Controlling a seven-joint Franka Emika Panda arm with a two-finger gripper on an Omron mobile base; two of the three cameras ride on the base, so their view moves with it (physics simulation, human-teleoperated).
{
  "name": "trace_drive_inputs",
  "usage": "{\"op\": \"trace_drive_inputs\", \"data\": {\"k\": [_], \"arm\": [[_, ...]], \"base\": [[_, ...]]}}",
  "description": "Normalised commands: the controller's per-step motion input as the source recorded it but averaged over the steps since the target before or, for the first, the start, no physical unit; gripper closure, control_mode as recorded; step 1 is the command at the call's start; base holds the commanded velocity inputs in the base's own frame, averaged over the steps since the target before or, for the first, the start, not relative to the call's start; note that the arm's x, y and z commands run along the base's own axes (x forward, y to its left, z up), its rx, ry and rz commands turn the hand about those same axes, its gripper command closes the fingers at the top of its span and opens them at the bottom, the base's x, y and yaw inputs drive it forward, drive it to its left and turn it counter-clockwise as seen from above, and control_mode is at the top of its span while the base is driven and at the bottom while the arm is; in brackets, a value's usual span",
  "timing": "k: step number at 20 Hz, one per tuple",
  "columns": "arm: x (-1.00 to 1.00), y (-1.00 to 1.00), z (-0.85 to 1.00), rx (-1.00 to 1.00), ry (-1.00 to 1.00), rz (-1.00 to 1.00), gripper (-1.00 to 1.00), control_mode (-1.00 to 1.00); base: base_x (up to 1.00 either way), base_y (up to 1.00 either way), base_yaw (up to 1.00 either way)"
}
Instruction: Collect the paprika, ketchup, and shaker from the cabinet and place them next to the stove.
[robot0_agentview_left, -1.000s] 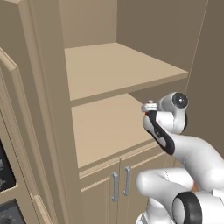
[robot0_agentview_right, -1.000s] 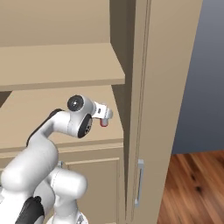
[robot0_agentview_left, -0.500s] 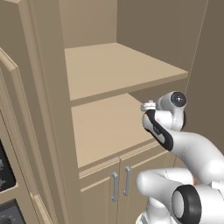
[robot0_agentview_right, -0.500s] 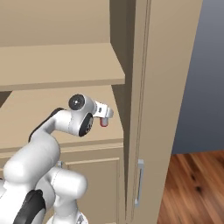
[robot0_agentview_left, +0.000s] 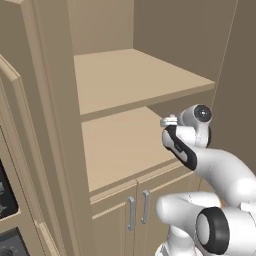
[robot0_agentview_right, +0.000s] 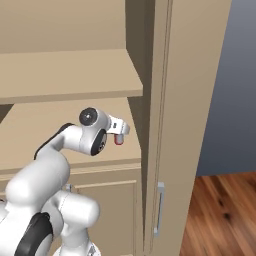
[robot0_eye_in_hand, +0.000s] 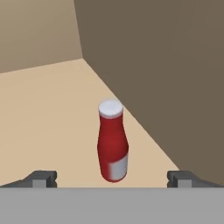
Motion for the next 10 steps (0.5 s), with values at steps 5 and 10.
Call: {"op": "trace_drive_inputs", "data": {"k": [5,10], "arm": [[0.10,0.00,0.00,0.00,0.00,0.00,-1.00,-1.00],[0.15,0.00,0.00,0.00,0.00,0.00,-1.00,-1.00]], "base": [[0.00,0.00,0.00],[0.00,0.00,0.00]]}}
